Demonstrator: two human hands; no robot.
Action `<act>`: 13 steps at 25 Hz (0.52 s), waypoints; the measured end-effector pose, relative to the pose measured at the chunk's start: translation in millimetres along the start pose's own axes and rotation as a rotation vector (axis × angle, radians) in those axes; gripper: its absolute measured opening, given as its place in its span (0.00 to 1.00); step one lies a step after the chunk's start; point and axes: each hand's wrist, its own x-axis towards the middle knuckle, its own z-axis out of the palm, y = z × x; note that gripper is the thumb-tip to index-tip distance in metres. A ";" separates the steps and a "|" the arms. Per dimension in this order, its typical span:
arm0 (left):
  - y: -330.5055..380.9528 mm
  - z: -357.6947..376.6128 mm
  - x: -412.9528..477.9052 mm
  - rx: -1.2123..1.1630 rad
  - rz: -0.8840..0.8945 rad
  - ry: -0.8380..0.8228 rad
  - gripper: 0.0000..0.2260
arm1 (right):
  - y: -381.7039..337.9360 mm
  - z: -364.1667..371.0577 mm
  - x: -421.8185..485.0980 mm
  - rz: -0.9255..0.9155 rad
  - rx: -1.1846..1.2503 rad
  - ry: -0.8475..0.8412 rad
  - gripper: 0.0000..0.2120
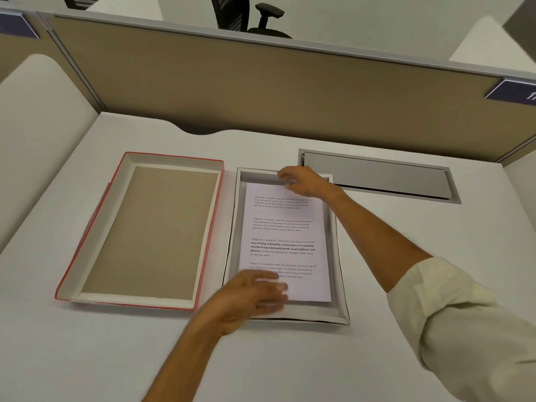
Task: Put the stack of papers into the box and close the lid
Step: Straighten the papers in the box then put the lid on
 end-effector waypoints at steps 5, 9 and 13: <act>67.7 -76.3 -4.5 0.391 0.574 0.471 0.16 | -52.4 22.9 -24.2 -0.005 0.406 0.187 0.24; 100.0 -170.7 -1.4 0.610 0.626 0.910 0.20 | -103.8 84.0 -57.1 0.040 0.707 0.144 0.28; 104.6 -240.8 -11.4 0.888 0.506 1.123 0.25 | -142.6 142.3 -77.4 0.110 0.827 0.092 0.34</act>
